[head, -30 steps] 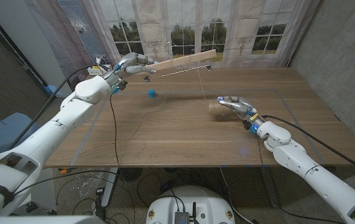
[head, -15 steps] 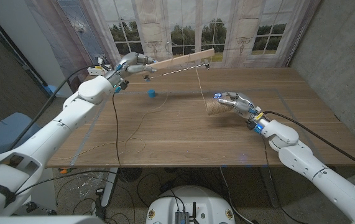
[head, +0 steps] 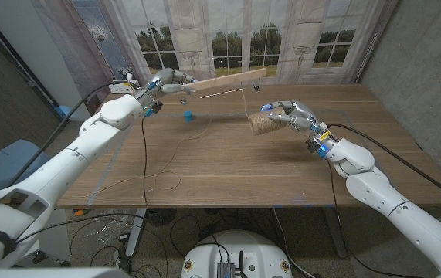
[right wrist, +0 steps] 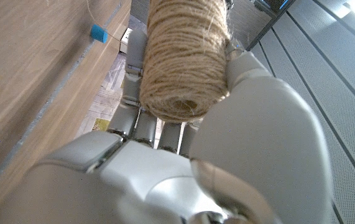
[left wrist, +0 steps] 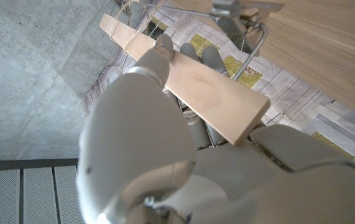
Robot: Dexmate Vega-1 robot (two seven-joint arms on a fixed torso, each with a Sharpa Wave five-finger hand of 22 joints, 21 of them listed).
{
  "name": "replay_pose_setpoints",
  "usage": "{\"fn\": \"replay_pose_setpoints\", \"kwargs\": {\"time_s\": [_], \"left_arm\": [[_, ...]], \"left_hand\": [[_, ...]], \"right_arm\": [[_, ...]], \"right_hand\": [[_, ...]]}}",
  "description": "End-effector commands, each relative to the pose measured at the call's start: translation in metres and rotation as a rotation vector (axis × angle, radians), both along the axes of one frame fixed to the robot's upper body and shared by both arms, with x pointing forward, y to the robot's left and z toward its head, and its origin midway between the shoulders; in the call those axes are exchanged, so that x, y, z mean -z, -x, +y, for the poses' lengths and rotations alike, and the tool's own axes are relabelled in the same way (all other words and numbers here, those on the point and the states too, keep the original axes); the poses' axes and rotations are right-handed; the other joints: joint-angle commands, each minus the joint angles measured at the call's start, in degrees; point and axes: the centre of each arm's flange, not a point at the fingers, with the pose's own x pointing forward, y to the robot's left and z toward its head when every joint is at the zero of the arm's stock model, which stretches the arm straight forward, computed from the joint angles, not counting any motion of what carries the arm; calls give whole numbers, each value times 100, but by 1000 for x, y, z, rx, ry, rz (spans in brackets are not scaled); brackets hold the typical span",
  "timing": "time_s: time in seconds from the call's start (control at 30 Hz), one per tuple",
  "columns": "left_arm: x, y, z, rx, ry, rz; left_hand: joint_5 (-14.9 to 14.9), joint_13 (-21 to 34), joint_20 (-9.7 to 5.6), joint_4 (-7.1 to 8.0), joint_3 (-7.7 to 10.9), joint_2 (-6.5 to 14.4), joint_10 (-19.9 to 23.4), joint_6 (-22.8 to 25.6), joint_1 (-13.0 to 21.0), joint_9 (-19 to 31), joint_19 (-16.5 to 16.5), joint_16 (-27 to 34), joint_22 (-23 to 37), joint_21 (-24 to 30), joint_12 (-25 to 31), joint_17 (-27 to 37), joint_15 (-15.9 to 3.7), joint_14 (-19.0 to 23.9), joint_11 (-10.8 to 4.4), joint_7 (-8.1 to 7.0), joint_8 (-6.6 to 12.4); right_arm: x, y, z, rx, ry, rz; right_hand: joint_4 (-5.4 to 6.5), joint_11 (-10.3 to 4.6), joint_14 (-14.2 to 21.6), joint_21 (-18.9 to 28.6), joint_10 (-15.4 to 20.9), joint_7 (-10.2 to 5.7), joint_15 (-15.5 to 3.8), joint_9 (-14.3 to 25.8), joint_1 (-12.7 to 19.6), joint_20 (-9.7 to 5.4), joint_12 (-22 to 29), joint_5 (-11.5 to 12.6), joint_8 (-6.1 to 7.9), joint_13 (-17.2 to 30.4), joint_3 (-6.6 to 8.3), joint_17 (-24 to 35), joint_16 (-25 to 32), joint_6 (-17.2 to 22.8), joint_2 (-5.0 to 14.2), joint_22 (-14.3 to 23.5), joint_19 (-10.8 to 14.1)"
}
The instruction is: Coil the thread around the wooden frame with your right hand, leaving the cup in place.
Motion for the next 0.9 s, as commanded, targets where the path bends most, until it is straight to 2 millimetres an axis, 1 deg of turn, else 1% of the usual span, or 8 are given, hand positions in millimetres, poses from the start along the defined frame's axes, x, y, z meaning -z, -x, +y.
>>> {"fn": "replay_pose_setpoints", "kwargs": {"time_s": [0.03,0.27,0.33,0.57,0.8,0.87,0.9], "left_arm": [[1,1,-8,-45,-115,32],[3,2,-11,-24,-154,52],[4,2,-12,-19,-162,56],[6,5,-13,-2,-193,66],[10,8,-12,15,-214,77],[10,9,-12,18,-217,78],[11,9,-12,21,-222,81]], "left_hand": [[50,10,-568,245,283,412,67,113,383,20,-28,16,9,32,-9,16,-749,546,-6,53,37],[51,26,-573,243,286,409,62,105,383,29,-40,16,8,45,-6,21,-749,557,-8,34,36],[51,14,-573,243,286,407,71,107,383,26,-44,15,7,48,-11,29,-748,551,-4,75,34],[51,30,-570,244,288,406,63,106,380,26,-55,13,7,65,-10,38,-742,552,-13,34,31],[51,27,-567,245,291,407,58,107,378,30,-64,-1,7,76,-17,32,-751,544,-14,43,32],[52,30,-567,246,291,407,53,109,378,29,-66,-4,7,78,-18,27,-750,544,-17,43,32],[52,30,-567,246,291,408,53,110,377,28,-67,-5,7,80,-18,24,-749,550,-12,49,31]], "right_arm": [[-40,18,14,-23,58,-125],[-59,21,20,-31,62,-175],[-63,22,22,-28,53,-191],[-75,25,26,-19,-23,-260],[-90,27,28,2,-118,-317],[-92,26,28,5,-122,-323],[-96,26,29,10,-140,-327]], "right_hand": [[1,6,1478,34,27,-7,-2152,21,1500,-1141,-14,-16,-2,14,63,24,18,19,1415,12,-494],[2,6,1480,61,32,-12,-2153,23,1498,-1139,-20,-17,-4,18,66,34,12,19,1412,1,-510],[2,8,1482,70,32,-10,-2153,23,1496,-1139,-24,-17,-3,18,67,37,11,23,1412,-2,-514],[2,-6,1479,101,40,-13,-2155,25,1492,-1136,-30,-17,-4,22,70,37,-6,24,1409,-14,-533],[4,-15,1493,135,46,-18,-2155,26,1486,-1136,-40,-17,-4,26,73,41,-15,31,1407,-27,-560],[3,-28,1496,140,51,-13,-2156,27,1486,-1136,-40,-17,0,27,73,43,-15,42,1406,-29,-564],[0,-21,1496,148,54,-18,-2157,27,1488,-1137,-42,-17,2,26,74,42,-19,47,1403,-31,-568]]}}
